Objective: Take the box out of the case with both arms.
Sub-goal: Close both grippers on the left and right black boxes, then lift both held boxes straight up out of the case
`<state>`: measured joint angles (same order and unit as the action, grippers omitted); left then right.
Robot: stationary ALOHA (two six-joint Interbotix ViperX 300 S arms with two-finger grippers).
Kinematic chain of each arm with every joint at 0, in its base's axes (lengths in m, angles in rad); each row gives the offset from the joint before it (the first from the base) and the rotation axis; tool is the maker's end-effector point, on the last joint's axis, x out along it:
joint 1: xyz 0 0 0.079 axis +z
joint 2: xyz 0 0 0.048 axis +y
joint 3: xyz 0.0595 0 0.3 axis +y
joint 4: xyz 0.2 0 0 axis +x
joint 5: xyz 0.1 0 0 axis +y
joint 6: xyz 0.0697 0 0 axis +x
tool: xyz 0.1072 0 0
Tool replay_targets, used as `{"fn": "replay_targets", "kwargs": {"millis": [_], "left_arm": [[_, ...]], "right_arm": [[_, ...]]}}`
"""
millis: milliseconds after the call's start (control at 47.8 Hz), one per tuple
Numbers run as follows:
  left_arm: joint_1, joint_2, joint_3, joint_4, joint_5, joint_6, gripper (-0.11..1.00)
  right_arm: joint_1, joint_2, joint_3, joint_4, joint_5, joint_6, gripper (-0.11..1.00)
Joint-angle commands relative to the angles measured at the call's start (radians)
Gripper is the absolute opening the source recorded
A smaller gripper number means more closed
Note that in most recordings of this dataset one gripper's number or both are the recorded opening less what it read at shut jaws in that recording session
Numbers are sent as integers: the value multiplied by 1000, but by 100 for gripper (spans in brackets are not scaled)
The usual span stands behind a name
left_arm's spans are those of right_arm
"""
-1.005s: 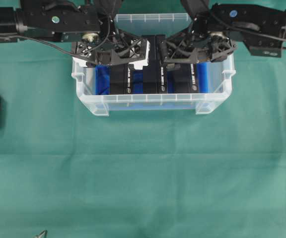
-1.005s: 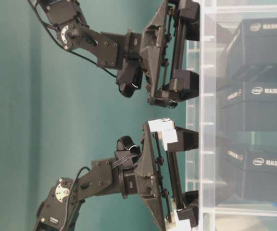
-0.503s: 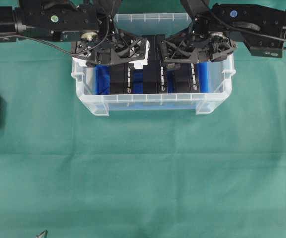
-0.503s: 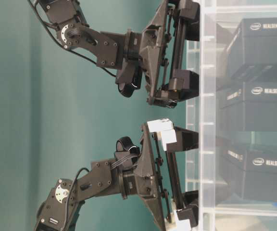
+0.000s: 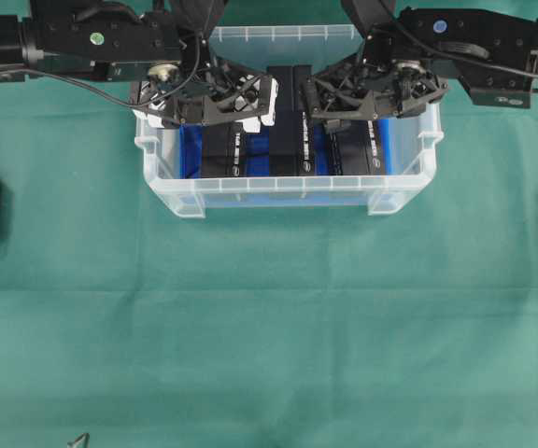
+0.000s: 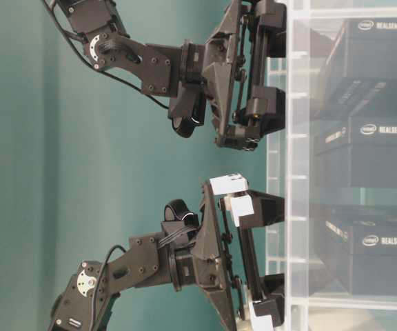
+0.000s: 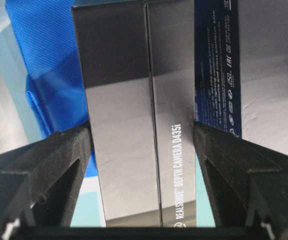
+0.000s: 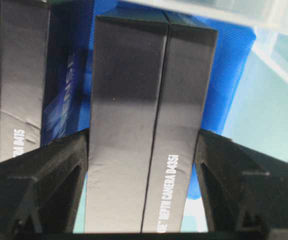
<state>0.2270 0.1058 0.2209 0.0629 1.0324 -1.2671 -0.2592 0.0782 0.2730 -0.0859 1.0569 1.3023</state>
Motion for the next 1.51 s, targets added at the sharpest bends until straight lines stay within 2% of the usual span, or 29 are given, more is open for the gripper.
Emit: {"fn": "replay_targets", "kwargs": {"millis": [0, 545, 754, 1110, 1487], "left_arm": [[-3, -34, -5, 0, 18, 3, 64], [-5, -34, -21, -6, 46, 3, 64], [-5, -37, -57, -12, 78, 3, 64], [-5, -66, -141, -12, 178, 8, 64], [-5, -107, -281, -12, 298, 6, 64]], "right_arm": [[-5, -15, 2, -3, 11, 0, 65], [-6, -23, 2, -3, 11, 0, 65], [-8, -43, -11, -3, 18, 3, 65], [-9, -75, -117, -21, 147, 11, 65], [-11, -106, -242, -43, 265, 9, 65]]}}
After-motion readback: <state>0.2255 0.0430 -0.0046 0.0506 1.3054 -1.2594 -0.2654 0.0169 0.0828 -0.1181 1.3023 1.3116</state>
